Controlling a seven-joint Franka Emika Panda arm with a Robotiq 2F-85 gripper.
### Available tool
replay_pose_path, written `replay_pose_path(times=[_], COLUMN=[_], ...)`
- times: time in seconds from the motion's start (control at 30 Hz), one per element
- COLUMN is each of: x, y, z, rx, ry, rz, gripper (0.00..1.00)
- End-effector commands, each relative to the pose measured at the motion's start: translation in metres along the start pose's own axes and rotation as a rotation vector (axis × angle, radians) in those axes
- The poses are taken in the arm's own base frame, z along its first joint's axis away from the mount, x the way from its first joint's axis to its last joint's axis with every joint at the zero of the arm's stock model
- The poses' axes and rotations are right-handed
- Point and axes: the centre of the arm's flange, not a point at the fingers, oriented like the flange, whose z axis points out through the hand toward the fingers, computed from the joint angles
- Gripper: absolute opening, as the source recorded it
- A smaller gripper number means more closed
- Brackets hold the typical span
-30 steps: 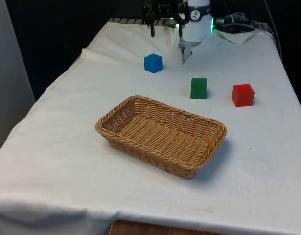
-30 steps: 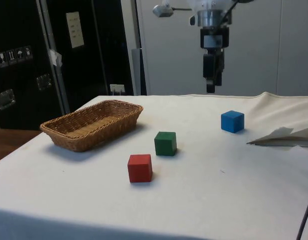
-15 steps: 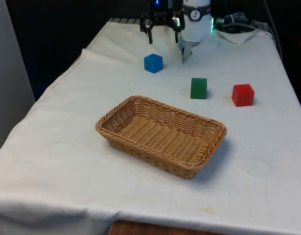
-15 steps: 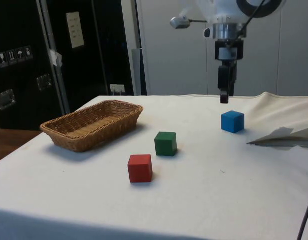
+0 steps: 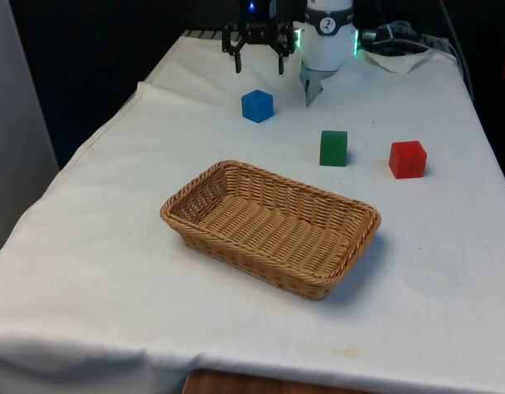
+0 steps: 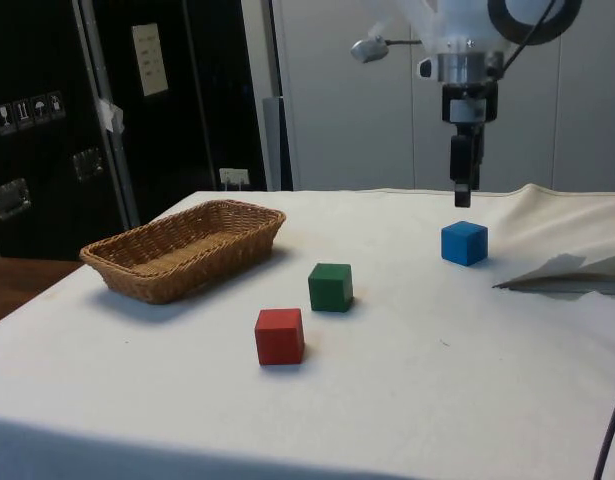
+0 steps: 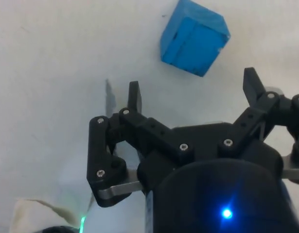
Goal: Pick up exactly two blocks and place them into the basket.
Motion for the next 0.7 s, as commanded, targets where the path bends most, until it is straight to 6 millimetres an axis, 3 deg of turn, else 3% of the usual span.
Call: replay_pose_path(times=[0.0,0.37,0.67], x=[-0.003,-0.014,-0.008], y=[0.003,0.001,0.0], z=[0.002,0.017,0.029], rx=[-0.023,-0.007,-0.029], ry=[0.008,-0.003,-0.007], rz=[0.006,0.021,0.037], gripper=[1.0,1.0,1.0])
